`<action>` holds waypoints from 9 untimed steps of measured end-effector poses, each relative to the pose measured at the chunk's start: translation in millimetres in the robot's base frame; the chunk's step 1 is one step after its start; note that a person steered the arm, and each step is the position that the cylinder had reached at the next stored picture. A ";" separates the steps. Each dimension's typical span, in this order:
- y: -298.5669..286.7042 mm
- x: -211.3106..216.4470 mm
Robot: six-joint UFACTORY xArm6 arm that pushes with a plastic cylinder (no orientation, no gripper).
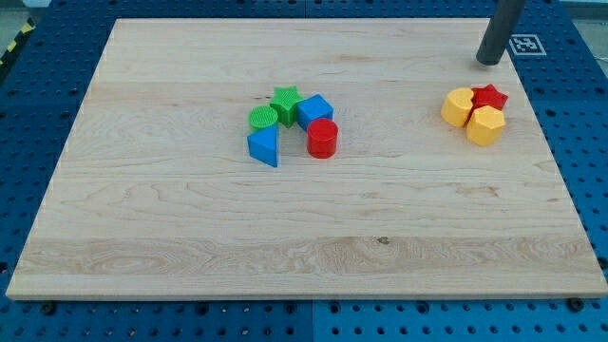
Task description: Move the arm to the top right corner of the board
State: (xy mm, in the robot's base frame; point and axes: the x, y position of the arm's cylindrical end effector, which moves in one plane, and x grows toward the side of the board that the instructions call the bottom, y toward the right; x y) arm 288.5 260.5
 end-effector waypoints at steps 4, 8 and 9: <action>0.0 -14.1; 0.0 -30.9; 0.0 -36.0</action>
State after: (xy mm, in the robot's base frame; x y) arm 252.5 260.5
